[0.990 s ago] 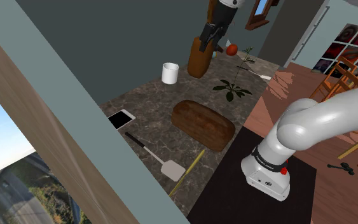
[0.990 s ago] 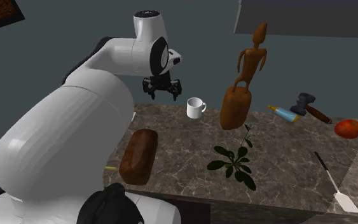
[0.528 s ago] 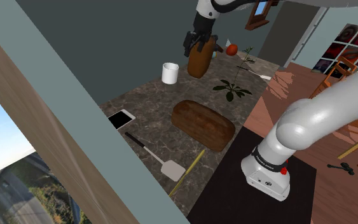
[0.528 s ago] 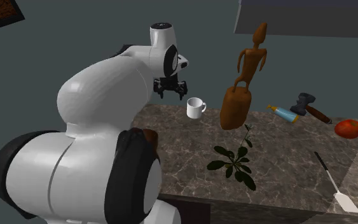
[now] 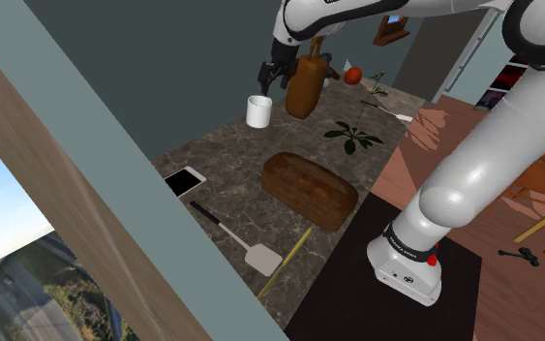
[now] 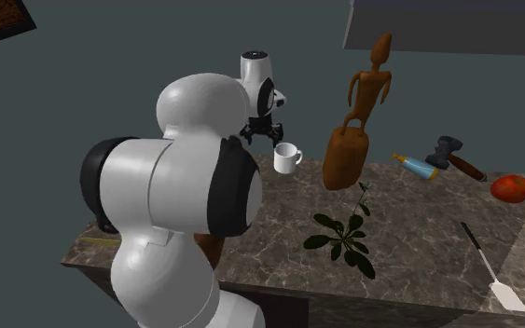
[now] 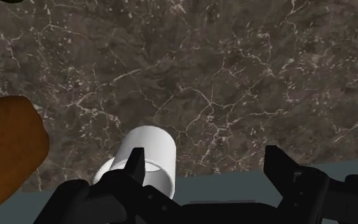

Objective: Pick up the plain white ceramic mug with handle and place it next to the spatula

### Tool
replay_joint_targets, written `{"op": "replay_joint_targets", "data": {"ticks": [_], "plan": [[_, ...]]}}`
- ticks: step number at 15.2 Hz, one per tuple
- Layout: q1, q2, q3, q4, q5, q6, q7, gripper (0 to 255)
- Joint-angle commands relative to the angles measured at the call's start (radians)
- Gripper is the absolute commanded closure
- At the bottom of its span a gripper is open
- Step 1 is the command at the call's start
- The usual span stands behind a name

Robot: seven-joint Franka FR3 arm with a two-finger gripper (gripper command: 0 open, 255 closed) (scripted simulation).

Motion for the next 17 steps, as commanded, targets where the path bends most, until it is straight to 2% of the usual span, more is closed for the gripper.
{"op": "replay_joint_targets", "data": {"ticks": [1, 12, 17], "plan": [[-0.004, 0.078, -0.003, 0.056, -0.005, 0.016, 0.006, 0], [-0.019, 0.495, -0.026, 0.419, -0.014, 0.036, 0.031, 0], [-0.019, 0.530, -0.027, 0.403, -0.016, 0.087, 0.032, 0]]}}
